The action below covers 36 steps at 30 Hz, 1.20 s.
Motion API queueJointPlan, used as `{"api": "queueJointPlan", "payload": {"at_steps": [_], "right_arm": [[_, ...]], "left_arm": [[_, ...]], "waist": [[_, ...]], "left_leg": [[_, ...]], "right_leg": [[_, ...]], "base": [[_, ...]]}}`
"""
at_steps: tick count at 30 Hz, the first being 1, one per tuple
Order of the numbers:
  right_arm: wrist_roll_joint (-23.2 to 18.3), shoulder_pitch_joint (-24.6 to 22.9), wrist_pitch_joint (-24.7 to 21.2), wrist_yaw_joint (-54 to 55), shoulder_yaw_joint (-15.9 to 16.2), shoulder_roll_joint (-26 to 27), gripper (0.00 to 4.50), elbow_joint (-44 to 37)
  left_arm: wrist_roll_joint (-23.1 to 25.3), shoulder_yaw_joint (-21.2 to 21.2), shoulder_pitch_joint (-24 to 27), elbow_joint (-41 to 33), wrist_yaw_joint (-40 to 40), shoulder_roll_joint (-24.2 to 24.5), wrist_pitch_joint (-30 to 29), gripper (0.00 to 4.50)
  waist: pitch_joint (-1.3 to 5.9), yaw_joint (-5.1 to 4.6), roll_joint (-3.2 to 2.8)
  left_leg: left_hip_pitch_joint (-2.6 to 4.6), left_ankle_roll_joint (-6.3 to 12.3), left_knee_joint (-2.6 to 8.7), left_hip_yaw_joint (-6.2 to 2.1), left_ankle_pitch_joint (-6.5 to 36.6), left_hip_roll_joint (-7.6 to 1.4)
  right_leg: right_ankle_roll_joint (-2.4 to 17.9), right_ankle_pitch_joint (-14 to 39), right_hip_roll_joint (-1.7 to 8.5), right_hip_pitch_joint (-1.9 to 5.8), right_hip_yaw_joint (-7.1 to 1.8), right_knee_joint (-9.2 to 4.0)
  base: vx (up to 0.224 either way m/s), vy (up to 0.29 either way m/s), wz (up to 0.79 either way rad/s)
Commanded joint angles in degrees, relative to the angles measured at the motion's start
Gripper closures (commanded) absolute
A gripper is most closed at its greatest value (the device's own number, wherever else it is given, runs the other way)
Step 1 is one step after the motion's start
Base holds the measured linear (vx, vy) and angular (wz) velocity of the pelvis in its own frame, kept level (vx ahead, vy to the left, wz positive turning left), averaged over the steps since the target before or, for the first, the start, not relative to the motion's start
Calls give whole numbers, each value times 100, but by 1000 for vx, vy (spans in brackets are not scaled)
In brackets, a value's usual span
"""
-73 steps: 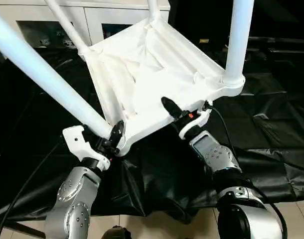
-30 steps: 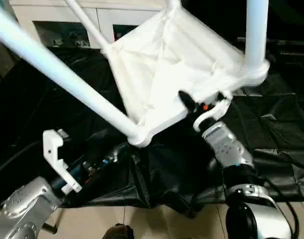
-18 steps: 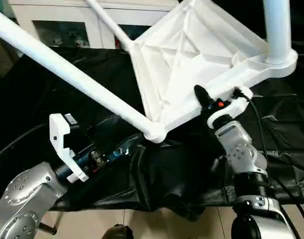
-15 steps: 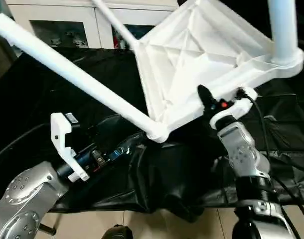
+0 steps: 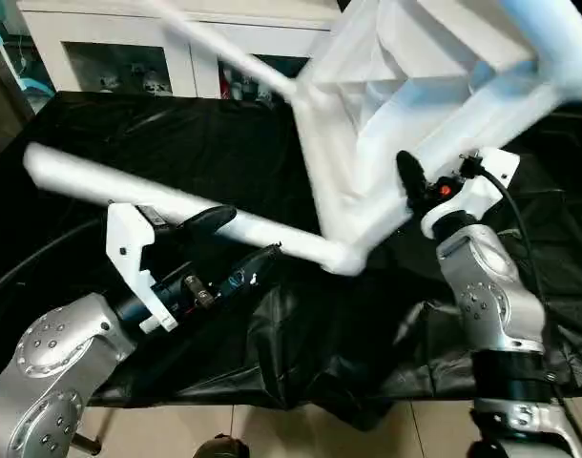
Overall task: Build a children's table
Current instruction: Flip table
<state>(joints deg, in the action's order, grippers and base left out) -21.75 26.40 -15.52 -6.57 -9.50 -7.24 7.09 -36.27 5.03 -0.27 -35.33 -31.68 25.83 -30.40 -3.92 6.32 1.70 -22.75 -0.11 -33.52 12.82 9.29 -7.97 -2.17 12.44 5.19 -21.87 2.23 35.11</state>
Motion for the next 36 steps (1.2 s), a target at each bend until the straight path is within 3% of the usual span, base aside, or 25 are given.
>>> {"api": "queueJointPlan", "payload": {"at_steps": [1, 9, 15, 19, 26, 31, 36], "right_arm": [[505, -258, -101, 217, 71, -134, 246, 70], [754, -454, -92, 720, -10, -122, 246, -154], [1192, -513, -11, 862, 107, -380, 246, -103], [1217, -501, 14, 735, 149, -505, 249, -58], [1243, -429, 70, 334, 209, -804, 251, 155], [1367, -451, 93, -76, 429, -1011, 251, 270], [1506, -377, 156, -66, 479, -1157, 251, 451]], "left_arm": [[72, -97, -70, -2, -6, 23, 48, 0], [174, -194, -126, 97, -63, 15, 133, 0], [276, -357, -225, 176, -145, 55, 204, 0], [418, -482, -356, 275, -183, 51, 245, 0], [718, -745, -560, 524, -187, 39, 418, 0], [910, -896, -684, 665, -252, 52, 499, 0], [1107, -993, -865, 819, -298, 75, 603, 0]], "waist": [[304, -60, -77], [320, -40, -78], [347, -42, -97], [367, -60, -95], [406, -71, -84], [419, -85, -91], [405, -111, -88]], "left_leg": [[299, -870, 551, -337, 2420, -492], [323, -892, 544, -328, 2490, -495], [316, -971, 535, -335, 2549, -484], [294, -933, 527, -349, 2524, -482], [293, -873, 502, -343, 2435, -486], [290, -825, 488, -344, 2383, -487], [280, -790, 492, -353, 2481, -486]], "right_leg": [[409, 1615, 309, -48, -269, -444], [429, 1483, 294, -69, -272, -439], [407, 1499, 296, -45, -265, -434], [408, 1495, 303, -17, -261, -437], [519, 1181, 294, 10, -251, -403], [634, 1101, 297, 24, -244, -400], [694, 1259, 309, 32, -240, -424]], "base": [[0, 0, 0], [0, 0, 0], [0, 0, 0], [0, 0, 0], [0, 0, 0], [0, 0, 0], [0, 0, 0]]}}
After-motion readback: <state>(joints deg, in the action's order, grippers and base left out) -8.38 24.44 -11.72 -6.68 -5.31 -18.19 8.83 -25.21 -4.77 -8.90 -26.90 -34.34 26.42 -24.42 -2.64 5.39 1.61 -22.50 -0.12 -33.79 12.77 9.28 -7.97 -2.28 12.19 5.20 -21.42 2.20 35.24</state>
